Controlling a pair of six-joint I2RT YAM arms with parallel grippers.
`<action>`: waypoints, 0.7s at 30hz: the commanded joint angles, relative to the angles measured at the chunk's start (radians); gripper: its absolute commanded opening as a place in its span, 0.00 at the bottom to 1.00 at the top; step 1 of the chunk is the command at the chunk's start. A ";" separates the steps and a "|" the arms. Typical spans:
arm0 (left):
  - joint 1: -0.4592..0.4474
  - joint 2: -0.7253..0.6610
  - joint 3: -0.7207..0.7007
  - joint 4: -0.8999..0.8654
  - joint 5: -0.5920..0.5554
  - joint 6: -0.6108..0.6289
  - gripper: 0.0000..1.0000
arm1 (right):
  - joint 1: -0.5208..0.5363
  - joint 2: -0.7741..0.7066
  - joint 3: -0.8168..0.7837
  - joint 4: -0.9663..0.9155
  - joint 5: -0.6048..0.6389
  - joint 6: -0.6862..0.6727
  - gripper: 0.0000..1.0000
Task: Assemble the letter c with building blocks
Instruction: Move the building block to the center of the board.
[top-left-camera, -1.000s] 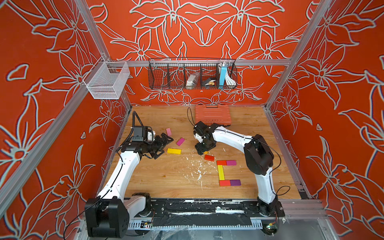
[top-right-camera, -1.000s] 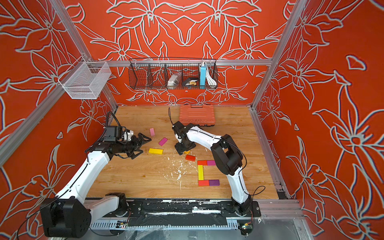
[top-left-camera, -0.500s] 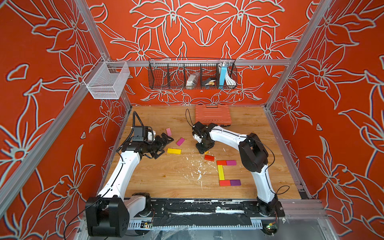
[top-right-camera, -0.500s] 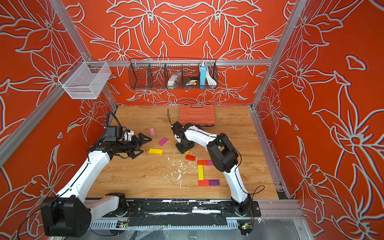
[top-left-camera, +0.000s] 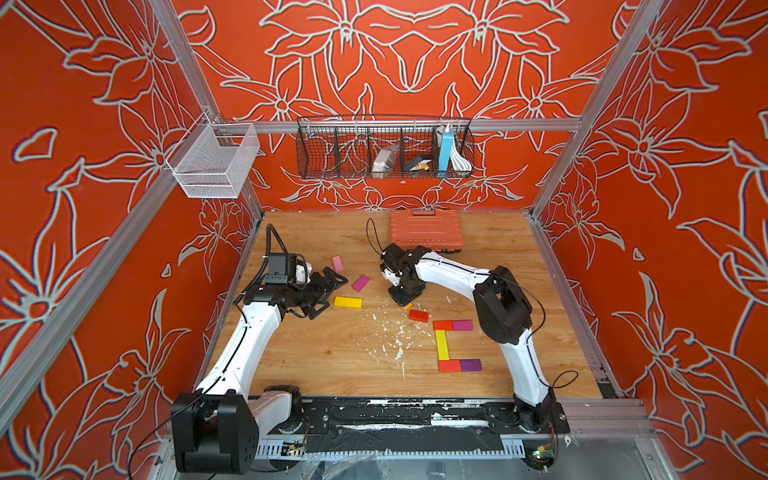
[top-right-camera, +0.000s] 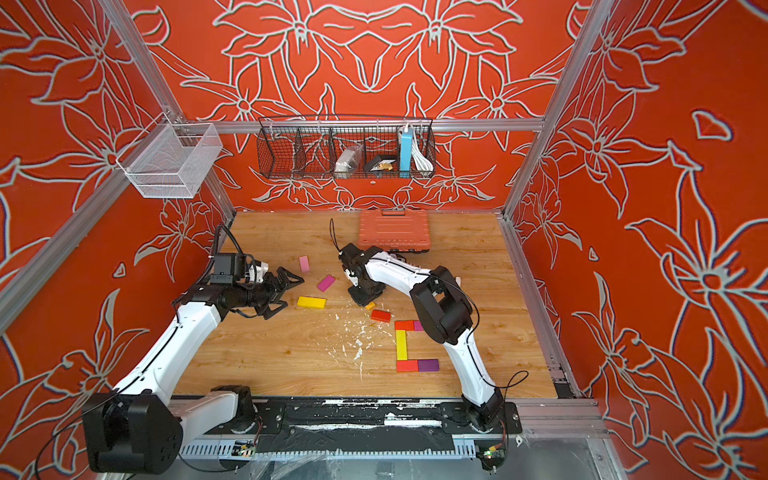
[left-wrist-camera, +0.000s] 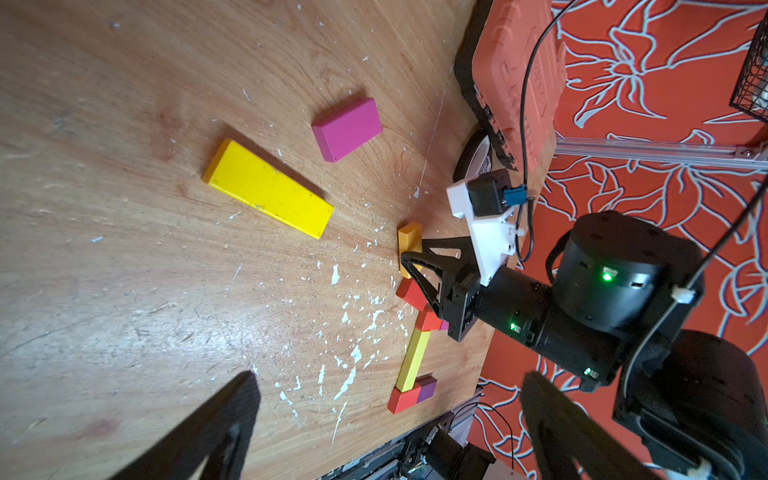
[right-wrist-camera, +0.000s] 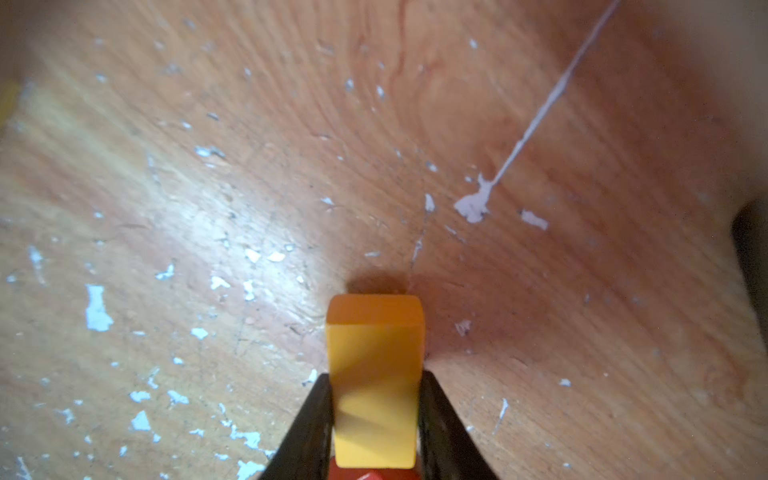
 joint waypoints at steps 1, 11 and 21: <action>0.004 -0.010 -0.006 0.011 0.008 -0.004 0.99 | 0.034 0.011 0.039 -0.019 0.012 -0.013 0.32; 0.005 -0.055 -0.018 -0.004 0.005 -0.017 0.99 | 0.124 0.043 0.064 -0.015 0.006 -0.016 0.32; 0.004 -0.084 -0.035 -0.003 0.011 -0.031 0.98 | 0.140 -0.012 0.015 -0.013 0.055 0.003 0.69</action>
